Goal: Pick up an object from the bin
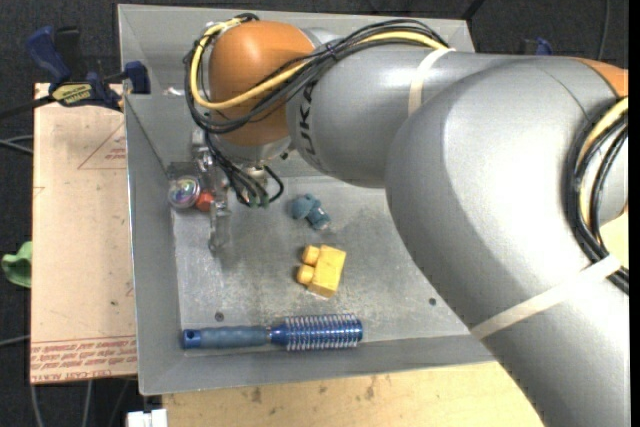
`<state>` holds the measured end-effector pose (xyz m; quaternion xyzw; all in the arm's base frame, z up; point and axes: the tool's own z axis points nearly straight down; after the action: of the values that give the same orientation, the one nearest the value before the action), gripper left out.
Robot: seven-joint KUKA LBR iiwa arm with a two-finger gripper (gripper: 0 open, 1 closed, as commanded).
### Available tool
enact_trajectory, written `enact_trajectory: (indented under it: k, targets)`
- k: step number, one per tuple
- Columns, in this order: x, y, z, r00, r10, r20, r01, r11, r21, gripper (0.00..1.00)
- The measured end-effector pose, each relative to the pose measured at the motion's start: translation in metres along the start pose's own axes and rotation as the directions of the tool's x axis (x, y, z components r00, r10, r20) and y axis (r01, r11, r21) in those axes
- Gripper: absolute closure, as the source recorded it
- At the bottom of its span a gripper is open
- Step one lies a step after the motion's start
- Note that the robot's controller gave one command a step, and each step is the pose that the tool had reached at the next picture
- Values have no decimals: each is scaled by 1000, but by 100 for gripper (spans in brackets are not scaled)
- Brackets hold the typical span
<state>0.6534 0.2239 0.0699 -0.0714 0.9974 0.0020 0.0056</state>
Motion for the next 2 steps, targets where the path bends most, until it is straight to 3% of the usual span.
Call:
enact_trajectory:
  k: [1, 2]
  targets:
    - [12, 2, -32, 998, 61, -8, -61, 998, 1, 0]
    - [13, 2, -34, 925, 379, -8, -379, 925, 5, 0]
